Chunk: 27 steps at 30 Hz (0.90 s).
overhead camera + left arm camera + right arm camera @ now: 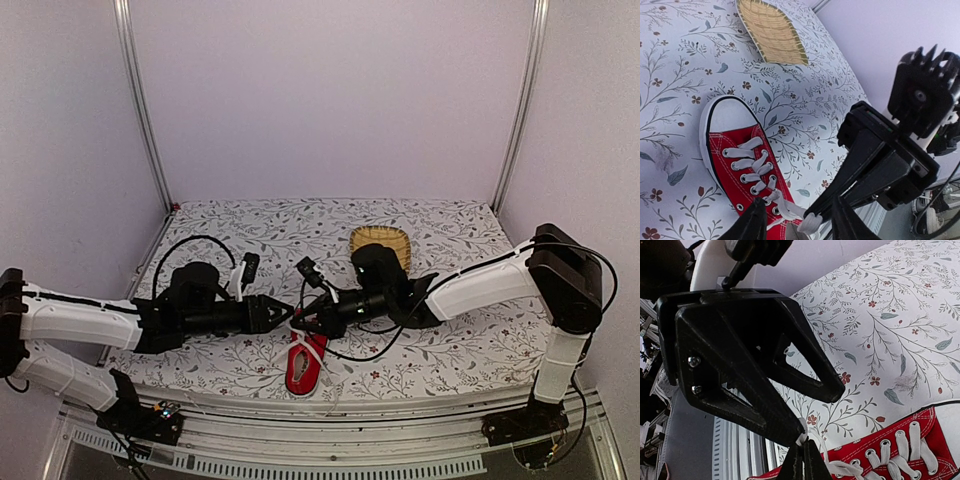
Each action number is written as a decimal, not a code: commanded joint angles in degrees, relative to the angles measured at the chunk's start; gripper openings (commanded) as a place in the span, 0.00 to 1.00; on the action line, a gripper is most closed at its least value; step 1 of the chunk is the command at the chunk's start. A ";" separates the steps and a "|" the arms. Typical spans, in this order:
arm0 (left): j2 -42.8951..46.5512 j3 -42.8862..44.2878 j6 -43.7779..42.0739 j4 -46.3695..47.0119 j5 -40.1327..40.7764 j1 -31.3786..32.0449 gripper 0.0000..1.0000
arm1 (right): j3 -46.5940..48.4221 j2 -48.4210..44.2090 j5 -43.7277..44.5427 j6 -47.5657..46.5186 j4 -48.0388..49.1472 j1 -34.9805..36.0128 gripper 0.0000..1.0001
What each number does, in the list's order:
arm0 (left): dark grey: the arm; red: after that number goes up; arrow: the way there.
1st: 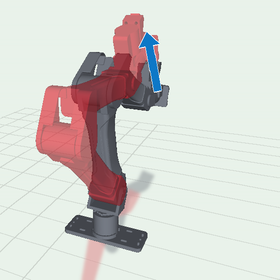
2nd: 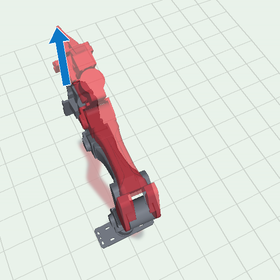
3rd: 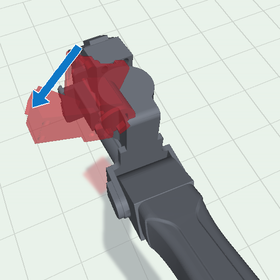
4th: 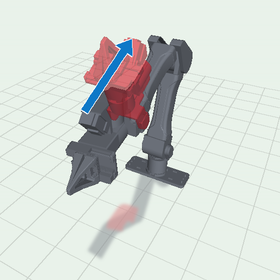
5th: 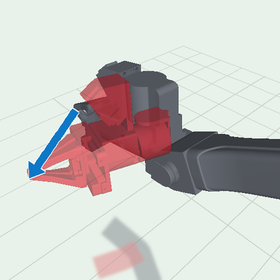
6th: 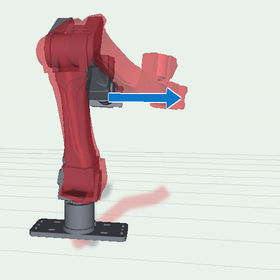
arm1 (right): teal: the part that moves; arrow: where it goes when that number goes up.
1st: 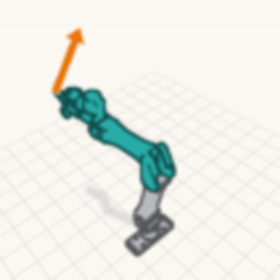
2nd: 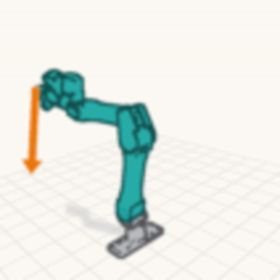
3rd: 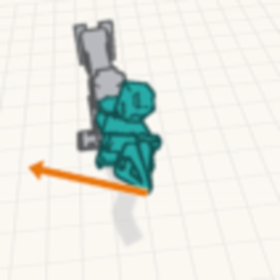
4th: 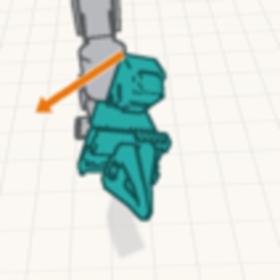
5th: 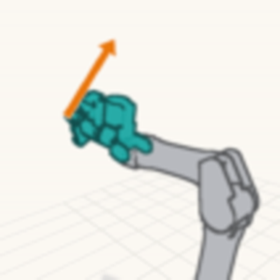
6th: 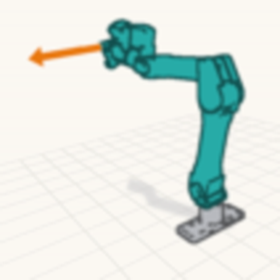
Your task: Tie the shoes
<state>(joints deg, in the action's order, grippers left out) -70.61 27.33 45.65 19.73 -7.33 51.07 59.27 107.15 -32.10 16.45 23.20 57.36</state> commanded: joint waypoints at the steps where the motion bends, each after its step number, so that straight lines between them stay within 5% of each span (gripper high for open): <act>1: -1.57 0.74 1.33 4.53 -2.46 -0.62 0.43 | -0.34 -0.46 -0.49 -0.79 1.80 0.29 0.02; 7: -3.12 0.70 2.77 5.65 -4.41 -0.62 0.34 | -0.34 -0.41 0.39 -0.66 1.86 0.28 0.02; 12: -3.13 0.39 3.17 6.08 -4.63 -0.63 0.00 | -0.74 -0.89 2.01 -0.46 1.87 0.29 0.04; 14: -3.05 0.25 3.32 6.20 -4.56 -0.69 0.00 | -1.18 -1.47 3.00 -0.29 1.93 0.29 0.11; 18: -2.93 -0.39 3.44 6.16 -4.03 -0.67 0.00 | -3.22 -4.74 5.00 -0.31 0.39 0.19 0.44; 27: -3.07 -0.57 2.87 5.13 -3.77 -0.71 0.00 | -16.76 -13.31 10.88 2.55 -3.53 1.90 0.53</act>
<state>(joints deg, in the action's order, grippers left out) -73.34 27.20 49.12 24.58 -11.31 50.83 47.55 95.90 -24.23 16.91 21.96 57.60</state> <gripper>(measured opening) 0.005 0.527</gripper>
